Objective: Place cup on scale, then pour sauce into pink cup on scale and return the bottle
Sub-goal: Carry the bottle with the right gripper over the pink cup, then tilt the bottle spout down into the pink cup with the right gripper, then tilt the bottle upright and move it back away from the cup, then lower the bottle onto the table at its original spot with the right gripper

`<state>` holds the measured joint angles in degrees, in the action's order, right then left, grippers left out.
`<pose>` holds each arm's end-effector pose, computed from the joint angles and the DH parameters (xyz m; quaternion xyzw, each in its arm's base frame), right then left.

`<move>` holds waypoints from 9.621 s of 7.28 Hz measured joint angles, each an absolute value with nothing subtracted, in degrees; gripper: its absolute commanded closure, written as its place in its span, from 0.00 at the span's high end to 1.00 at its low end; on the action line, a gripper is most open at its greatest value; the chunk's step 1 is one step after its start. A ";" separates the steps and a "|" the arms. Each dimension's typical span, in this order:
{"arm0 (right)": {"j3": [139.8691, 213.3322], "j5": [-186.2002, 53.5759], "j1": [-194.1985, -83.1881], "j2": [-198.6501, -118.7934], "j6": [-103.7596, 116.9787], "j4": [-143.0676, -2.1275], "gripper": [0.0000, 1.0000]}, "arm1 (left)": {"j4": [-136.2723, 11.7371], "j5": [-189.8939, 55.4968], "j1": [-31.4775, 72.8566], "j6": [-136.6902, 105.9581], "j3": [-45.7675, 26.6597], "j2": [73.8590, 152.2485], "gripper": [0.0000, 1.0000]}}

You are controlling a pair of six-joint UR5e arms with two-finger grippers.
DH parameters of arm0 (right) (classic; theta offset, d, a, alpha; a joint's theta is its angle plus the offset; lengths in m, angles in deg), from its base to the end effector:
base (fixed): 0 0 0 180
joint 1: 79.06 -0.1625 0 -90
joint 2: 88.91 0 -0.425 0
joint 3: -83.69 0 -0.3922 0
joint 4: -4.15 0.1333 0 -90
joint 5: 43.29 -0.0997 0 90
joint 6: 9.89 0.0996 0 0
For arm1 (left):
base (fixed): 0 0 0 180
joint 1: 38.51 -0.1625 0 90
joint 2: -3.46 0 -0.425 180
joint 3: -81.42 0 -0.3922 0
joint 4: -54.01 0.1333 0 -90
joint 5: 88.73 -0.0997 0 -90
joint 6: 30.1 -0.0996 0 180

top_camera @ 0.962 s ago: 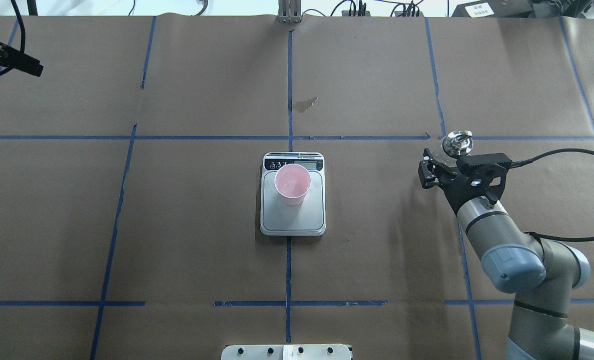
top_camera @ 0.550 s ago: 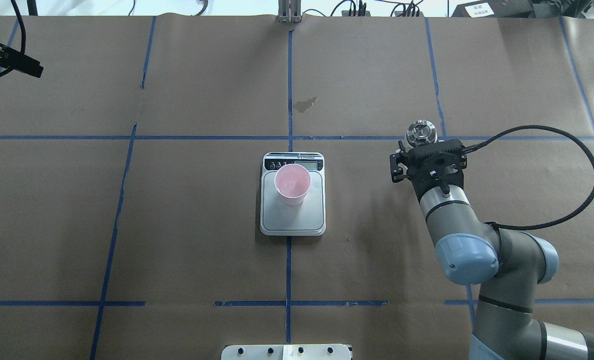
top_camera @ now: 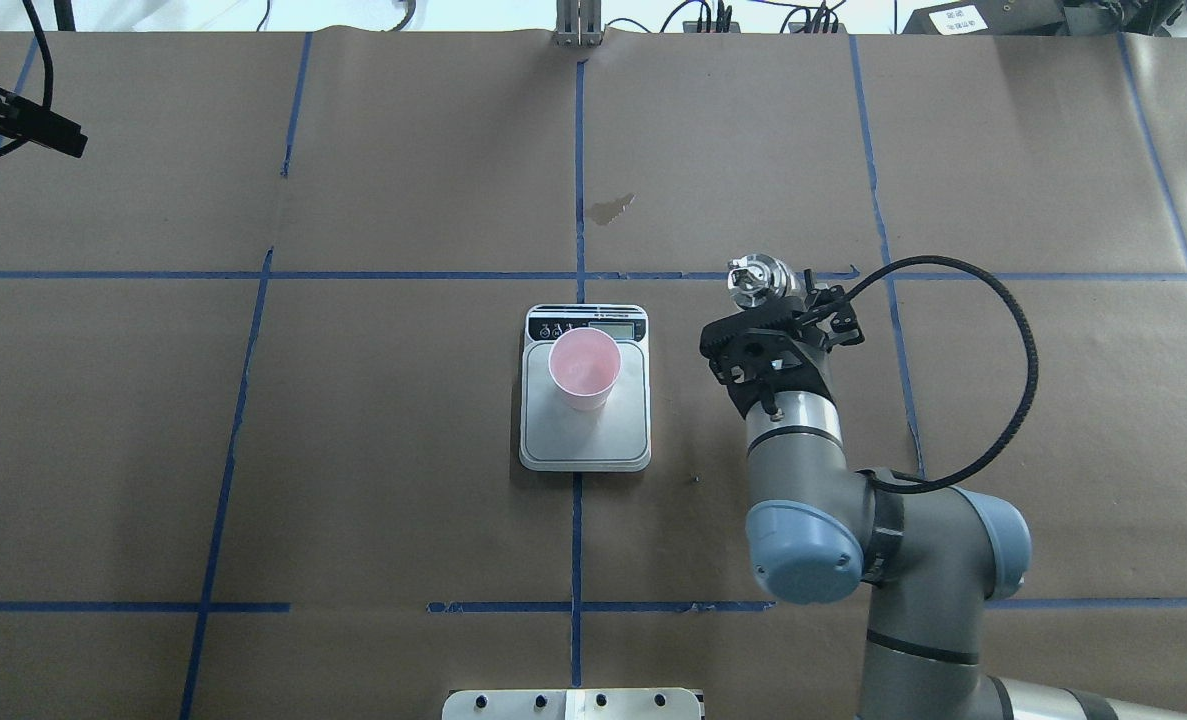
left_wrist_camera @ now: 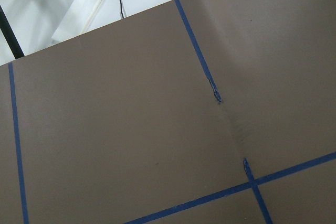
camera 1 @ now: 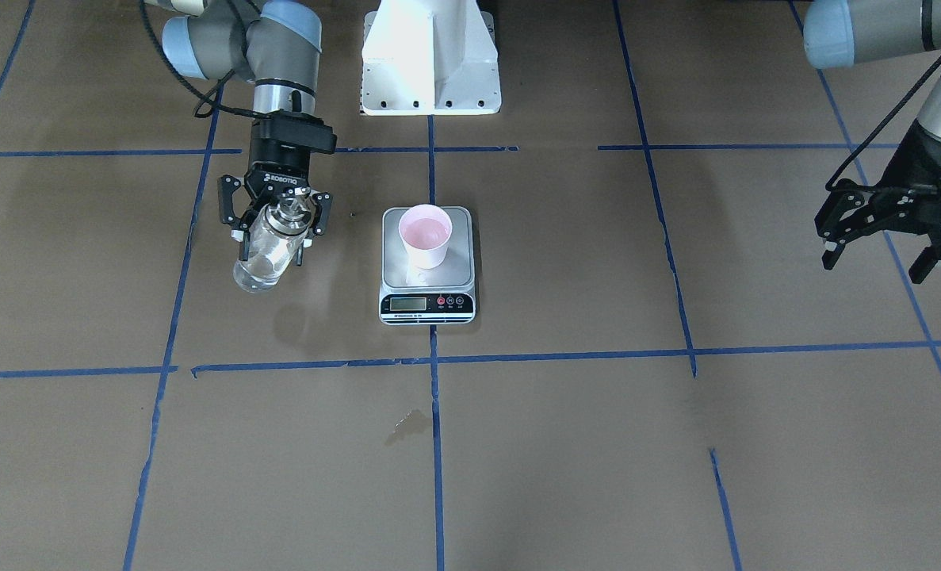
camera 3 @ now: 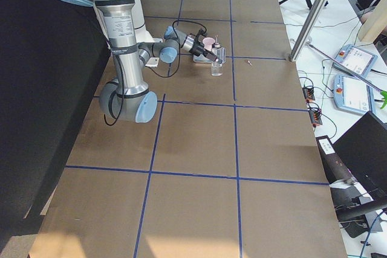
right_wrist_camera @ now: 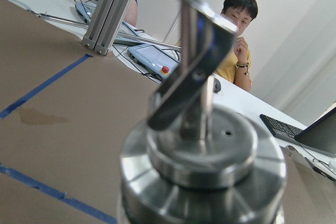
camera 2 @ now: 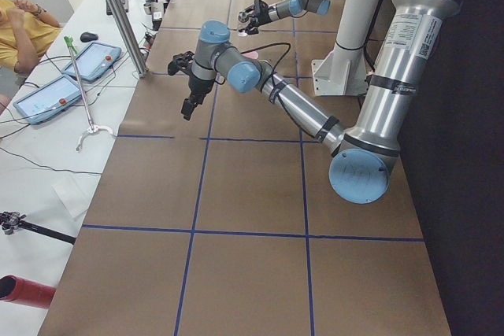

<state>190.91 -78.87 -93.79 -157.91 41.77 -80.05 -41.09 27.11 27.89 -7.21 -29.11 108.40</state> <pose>-0.4991 -0.3528 0.2890 0.5282 -0.1088 -0.0009 0.8421 0.1430 -0.5519 0.3488 0.2277 0.3261 0.0832 0.9137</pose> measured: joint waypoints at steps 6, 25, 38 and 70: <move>191.24 -73.86 -89.13 -149.82 30.53 -108.82 0.00 | -41.09 27.11 27.77 -7.16 -28.83 108.47 0.95; 186.80 -70.29 -91.15 -141.31 4.98 -130.84 0.00 | -41.05 27.45 27.79 -6.89 -29.33 108.32 0.96; 187.80 -74.38 -90.02 -143.92 46.89 -123.39 0.00 | -41.04 27.55 27.84 -6.72 -29.63 108.40 0.98; 194.53 -90.39 -93.47 -183.55 73.82 -54.55 1.00 | -41.00 27.46 27.94 -6.28 -30.24 108.40 0.99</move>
